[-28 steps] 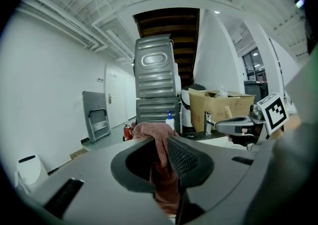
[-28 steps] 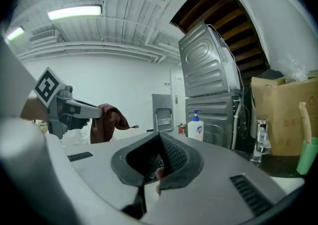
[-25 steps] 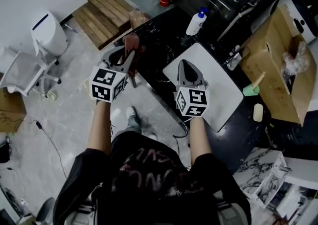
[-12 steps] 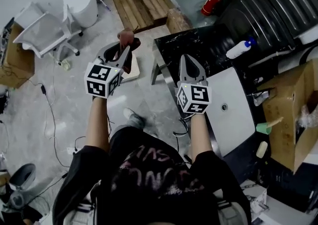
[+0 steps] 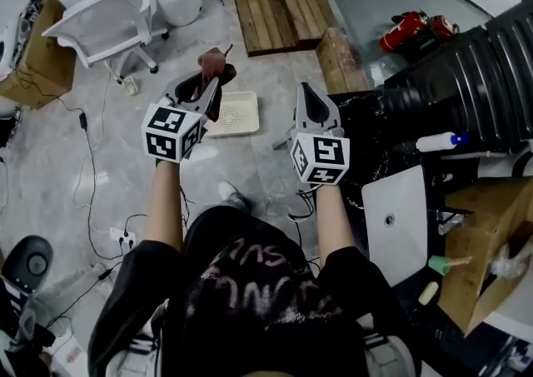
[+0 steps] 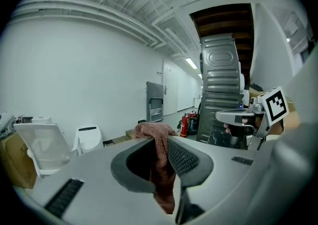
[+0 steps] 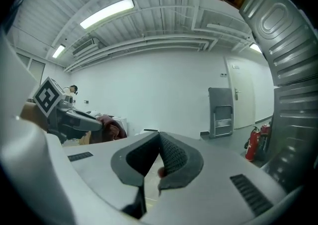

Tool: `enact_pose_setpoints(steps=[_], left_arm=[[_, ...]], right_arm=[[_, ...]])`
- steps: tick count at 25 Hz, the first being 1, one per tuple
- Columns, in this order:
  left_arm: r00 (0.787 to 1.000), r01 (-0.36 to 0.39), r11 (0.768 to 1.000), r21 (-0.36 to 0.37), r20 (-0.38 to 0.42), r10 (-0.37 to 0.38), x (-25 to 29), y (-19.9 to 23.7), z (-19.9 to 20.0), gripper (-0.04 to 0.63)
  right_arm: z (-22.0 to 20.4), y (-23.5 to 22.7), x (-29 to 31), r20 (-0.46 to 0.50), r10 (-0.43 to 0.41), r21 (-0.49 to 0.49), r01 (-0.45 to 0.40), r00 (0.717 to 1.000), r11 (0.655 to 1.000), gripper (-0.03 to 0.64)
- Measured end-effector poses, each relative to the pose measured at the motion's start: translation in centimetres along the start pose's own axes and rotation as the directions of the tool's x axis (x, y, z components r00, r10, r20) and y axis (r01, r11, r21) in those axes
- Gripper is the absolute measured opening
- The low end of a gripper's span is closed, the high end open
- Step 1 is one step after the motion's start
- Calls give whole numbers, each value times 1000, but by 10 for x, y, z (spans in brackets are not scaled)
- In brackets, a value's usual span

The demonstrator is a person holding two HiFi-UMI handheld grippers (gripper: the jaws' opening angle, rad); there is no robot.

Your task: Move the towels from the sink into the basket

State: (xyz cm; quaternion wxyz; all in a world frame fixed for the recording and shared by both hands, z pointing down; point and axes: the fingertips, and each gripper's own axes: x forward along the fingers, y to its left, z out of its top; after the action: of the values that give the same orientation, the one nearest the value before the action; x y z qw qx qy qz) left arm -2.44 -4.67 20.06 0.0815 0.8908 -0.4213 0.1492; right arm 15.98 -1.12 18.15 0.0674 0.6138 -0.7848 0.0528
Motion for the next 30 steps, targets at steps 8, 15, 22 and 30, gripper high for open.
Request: enact_pose_setpoints(steps=[8, 15, 22, 30], left_arm=[[999, -29, 997, -77, -29, 26, 9, 70, -26, 86], [998, -49, 992, -118, -55, 43, 29, 104, -54, 86], [993, -78, 986, -150, -101, 63, 68, 130, -92, 87], [984, -89, 980, -180, -171, 58, 125, 136, -158, 87]], right_arm=[[-8, 37, 73, -45, 65, 19, -64, 997, 998, 15], [-32, 52, 122, -101, 104, 21, -102, 989, 995, 15], [-78, 45, 175, -171, 141, 28, -138, 975, 990, 15], [-156, 16, 223, -250, 145, 52, -136, 957, 989, 15]])
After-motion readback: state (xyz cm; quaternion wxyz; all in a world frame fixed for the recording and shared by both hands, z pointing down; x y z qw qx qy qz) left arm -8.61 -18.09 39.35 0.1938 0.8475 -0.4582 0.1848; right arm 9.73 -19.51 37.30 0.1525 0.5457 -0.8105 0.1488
